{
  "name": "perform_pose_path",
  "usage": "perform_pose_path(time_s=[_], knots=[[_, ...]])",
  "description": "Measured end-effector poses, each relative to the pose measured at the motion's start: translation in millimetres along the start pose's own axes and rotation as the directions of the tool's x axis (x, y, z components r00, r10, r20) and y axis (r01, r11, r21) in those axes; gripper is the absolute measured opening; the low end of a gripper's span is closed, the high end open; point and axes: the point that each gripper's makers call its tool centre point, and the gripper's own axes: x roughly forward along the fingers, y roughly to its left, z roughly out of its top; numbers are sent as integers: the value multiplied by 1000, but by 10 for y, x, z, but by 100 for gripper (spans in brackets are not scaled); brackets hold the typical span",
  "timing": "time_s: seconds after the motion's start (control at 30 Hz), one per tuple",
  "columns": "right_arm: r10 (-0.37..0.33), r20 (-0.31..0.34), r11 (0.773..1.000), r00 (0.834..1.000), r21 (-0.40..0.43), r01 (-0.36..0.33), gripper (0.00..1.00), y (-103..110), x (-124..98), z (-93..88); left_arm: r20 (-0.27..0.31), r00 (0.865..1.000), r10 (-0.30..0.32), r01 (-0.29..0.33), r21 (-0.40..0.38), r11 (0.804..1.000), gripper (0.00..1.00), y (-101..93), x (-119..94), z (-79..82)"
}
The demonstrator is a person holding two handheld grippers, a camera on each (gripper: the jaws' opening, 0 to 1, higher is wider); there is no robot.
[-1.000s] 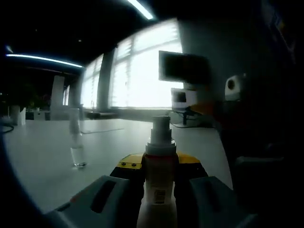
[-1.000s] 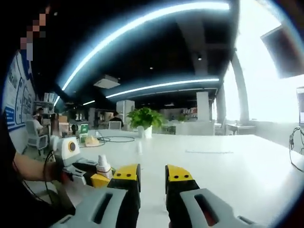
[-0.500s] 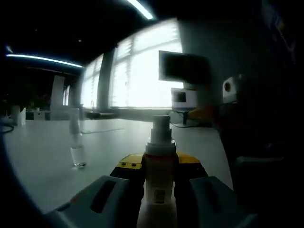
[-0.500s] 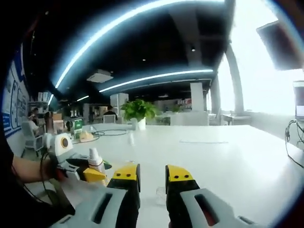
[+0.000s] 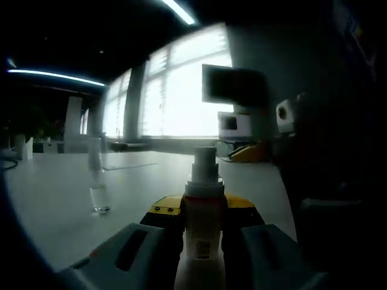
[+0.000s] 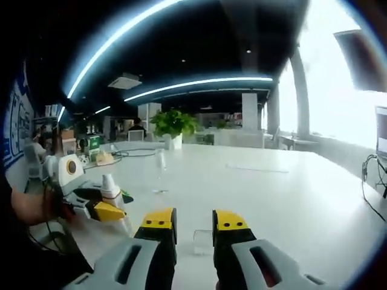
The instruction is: Clamp pump bottle remove cover press pump head put on cover
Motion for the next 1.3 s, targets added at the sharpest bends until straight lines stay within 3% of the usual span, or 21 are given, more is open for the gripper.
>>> perform_pose_path(time_s=[0.5, 1.3], knots=[[-24, -58, 1000, 998, -8, 24, 20, -79, 117, -310, -1, 1000, 0, 0, 1, 1000, 14, 1, 1, 0], [-43, -103, 999, 994, -10, 42, 19, -143, 255, -635, -2, 1000, 14, -14, -5, 1000, 14, 36, -3, -5]])
